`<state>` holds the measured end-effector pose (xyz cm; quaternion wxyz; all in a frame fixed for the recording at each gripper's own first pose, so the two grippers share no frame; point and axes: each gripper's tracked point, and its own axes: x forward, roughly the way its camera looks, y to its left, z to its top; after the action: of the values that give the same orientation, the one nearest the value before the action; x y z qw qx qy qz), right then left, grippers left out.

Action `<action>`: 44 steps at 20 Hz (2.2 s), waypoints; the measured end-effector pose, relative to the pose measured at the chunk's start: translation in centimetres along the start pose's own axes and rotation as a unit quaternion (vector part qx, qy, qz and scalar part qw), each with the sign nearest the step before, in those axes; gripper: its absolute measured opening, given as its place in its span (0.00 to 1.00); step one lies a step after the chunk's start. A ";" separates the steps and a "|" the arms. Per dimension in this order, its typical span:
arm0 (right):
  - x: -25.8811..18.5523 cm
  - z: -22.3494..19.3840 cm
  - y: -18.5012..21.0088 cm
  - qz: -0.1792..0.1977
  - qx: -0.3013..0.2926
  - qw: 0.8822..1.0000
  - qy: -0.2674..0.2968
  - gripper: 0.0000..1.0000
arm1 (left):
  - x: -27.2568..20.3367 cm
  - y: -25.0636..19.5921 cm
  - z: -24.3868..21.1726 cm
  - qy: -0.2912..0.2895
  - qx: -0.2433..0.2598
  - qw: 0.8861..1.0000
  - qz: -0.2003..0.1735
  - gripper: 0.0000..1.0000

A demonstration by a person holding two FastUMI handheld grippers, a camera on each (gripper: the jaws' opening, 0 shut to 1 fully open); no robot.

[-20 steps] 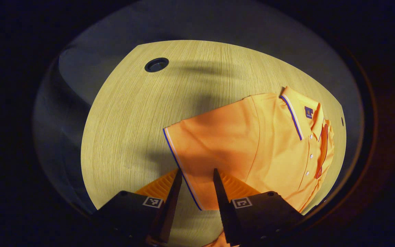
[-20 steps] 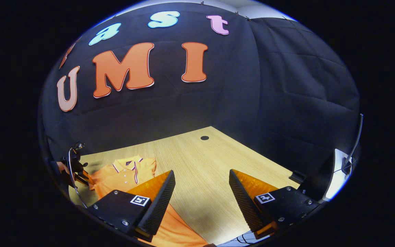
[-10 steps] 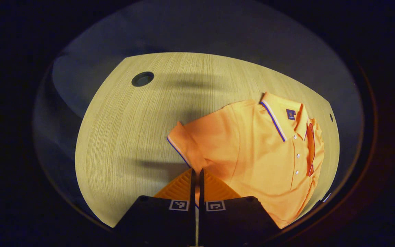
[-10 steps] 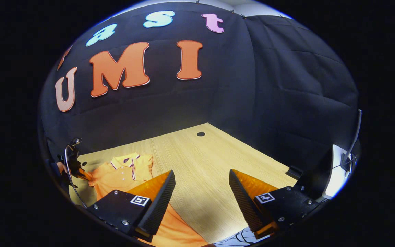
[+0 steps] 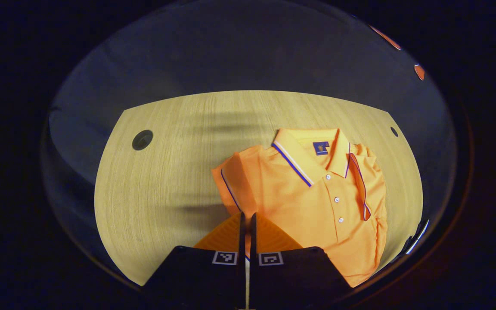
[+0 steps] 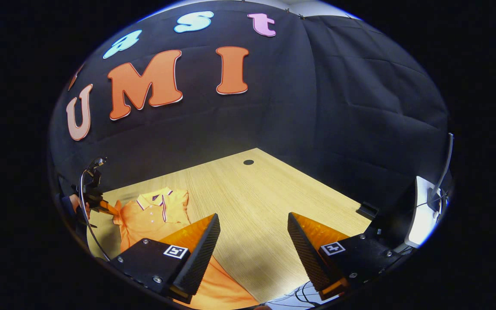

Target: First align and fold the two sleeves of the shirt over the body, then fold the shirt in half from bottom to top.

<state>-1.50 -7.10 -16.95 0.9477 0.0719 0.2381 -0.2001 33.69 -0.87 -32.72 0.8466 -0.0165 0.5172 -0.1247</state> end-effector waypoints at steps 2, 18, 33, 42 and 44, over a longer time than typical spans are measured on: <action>0.1 0.0 -0.1 -0.001 0.001 1.000 0.001 0.96 | 0.9 -1.6 0.1 0.008 0.020 1.000 -0.015 0.04; -1.0 -2.2 2.0 0.031 -0.025 0.999 0.031 0.97 | -1.1 -8.9 -2.1 -0.033 0.033 0.988 -0.150 0.94; -1.8 -8.4 1.6 0.201 -0.122 0.967 0.095 0.97 | -19.6 -6.2 -13.8 -0.249 0.001 0.968 -0.002 0.99; -3.8 -16.6 2.1 0.273 -0.164 0.934 0.162 0.97 | -20.2 -5.8 -27.3 -0.194 -0.011 0.980 0.039 0.99; -3.9 -17.8 2.4 0.282 -0.169 0.928 0.173 0.98 | -19.7 -5.7 -29.8 -0.178 -0.004 0.983 0.048 0.99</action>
<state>-11.22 0.56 -30.60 0.9072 0.0079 0.3987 0.1341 -2.16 1.09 -28.49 0.9300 -0.0174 0.3591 -0.0770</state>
